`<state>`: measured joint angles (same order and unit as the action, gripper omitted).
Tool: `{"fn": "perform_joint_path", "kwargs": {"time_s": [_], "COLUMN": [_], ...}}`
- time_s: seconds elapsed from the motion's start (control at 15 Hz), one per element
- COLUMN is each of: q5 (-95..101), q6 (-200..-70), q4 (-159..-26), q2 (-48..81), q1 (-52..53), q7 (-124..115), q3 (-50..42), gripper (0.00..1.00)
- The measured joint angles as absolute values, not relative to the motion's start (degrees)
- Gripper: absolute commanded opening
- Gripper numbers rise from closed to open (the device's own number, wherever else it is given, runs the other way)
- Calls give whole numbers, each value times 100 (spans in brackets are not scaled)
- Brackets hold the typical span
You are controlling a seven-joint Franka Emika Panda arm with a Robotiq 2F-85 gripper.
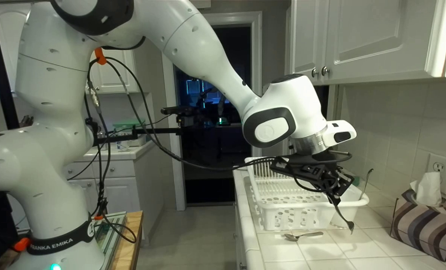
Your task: Pick up the two folks from the dish dryer and put them on the counter
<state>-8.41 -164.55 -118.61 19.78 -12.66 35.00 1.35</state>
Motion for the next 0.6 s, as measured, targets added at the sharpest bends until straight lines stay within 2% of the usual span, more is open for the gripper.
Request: {"fn": "perform_joint_path", "kwargs": {"time_s": [0.6], "q5": [-836], "q6": [-16534], "q4": [-11868], "q2": [2202], "q1": [-1514], "q7": [3503], "q3": [361], "gripper": [2]}}
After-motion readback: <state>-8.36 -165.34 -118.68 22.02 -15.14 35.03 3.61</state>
